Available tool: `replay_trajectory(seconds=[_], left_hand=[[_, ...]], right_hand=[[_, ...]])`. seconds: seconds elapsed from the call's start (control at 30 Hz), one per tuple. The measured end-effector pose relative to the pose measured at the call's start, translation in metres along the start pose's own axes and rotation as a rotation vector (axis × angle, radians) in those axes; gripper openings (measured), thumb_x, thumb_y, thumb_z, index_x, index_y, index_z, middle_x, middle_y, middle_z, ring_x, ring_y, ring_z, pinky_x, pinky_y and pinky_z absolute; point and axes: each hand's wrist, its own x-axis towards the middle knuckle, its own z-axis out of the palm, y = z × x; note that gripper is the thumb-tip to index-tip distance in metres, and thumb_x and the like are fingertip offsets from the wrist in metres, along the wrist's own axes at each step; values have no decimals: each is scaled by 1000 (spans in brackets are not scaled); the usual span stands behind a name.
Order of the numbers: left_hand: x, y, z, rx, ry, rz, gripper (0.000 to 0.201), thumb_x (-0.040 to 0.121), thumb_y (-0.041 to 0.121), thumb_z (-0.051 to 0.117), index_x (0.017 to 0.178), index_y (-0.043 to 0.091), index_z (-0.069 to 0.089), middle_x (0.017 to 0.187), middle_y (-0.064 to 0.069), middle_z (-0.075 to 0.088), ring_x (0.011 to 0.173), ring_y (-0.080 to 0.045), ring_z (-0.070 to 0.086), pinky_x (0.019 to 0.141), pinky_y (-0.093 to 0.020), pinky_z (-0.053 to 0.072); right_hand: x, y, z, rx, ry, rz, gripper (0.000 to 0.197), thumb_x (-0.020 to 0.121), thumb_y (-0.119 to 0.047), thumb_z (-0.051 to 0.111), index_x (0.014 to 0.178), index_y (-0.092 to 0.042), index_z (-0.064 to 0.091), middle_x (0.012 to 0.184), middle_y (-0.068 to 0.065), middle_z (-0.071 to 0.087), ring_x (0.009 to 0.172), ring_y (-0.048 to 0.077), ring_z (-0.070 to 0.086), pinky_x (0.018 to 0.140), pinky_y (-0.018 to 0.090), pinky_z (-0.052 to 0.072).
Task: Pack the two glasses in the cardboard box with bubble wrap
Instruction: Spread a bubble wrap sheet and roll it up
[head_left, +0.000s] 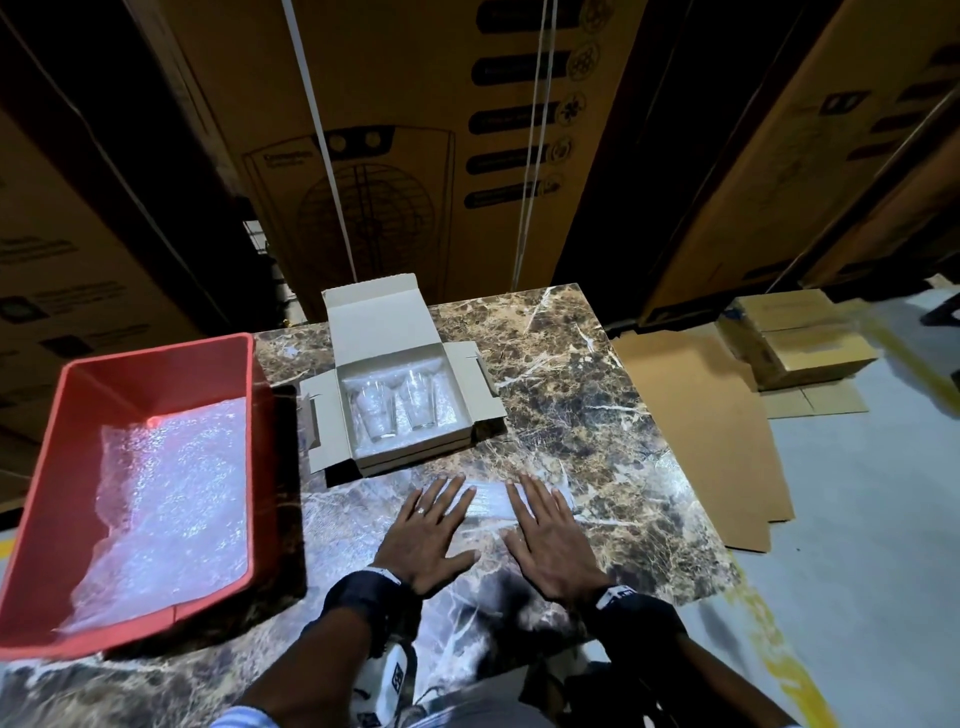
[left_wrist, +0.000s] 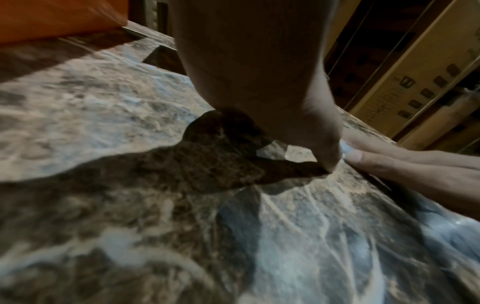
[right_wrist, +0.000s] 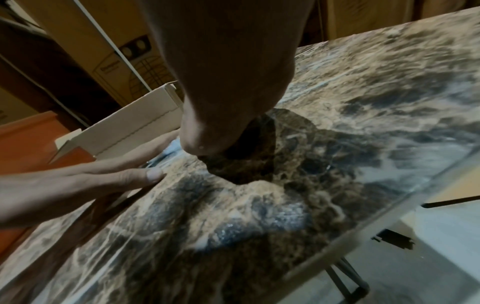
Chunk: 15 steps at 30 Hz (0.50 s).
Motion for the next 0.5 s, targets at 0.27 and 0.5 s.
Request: replay_trajectory(seconds=[0.27,0.5], left_hand=[[-12,-13,-4,-13,35,-52,86,97,73,32,165,30,1,171,10,-9,158,-15,-8,124,-40,-7],[-19,-14,-11,-13,-6,-91,85,97,72,28,164,33,-7,170,10,-16,157,-16,-15,125,-40,-10]], right_hand=[[-16,27,-4,3,-54,52,75,104,-66,13,161,-26,-16,167,-6,-23,153,10,-22,127,41,-7],[-20,45,-10,37,-98,14,74,106,-63,18,162,-26,-14,167,-6,-22,154,11,-20,128,45,-5]])
